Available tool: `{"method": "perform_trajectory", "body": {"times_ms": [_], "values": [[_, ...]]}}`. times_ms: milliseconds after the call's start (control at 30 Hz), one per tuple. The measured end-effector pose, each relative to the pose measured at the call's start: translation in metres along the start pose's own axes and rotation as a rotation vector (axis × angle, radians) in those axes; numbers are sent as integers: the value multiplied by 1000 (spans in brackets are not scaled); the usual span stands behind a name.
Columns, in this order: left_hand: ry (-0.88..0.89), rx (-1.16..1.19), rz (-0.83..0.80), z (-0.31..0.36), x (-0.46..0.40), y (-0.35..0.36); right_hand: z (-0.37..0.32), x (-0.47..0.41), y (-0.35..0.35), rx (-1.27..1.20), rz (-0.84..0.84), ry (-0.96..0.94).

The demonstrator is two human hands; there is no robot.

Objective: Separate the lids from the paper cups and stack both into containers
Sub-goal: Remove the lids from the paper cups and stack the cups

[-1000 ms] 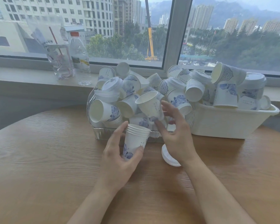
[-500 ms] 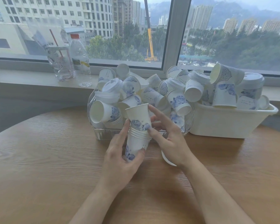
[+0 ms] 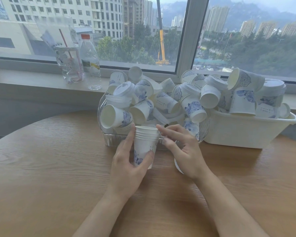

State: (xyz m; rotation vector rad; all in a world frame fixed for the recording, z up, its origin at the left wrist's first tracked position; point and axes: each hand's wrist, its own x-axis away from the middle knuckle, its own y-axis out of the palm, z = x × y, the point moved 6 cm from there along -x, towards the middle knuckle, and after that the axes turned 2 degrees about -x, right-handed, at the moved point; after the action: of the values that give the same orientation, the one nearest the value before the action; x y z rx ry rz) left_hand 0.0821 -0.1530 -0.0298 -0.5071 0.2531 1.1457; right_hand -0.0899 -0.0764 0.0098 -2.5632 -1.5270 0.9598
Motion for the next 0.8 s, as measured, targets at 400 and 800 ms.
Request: {"method": "perform_trajectory", "body": {"times_ms": [400,800], "values": [[9,-14,-91,6,5,5,-4,-8,-52,667,408,-96],[-2,2,-90,6,6,6,8,-2,-30,569,341,-97]]}}
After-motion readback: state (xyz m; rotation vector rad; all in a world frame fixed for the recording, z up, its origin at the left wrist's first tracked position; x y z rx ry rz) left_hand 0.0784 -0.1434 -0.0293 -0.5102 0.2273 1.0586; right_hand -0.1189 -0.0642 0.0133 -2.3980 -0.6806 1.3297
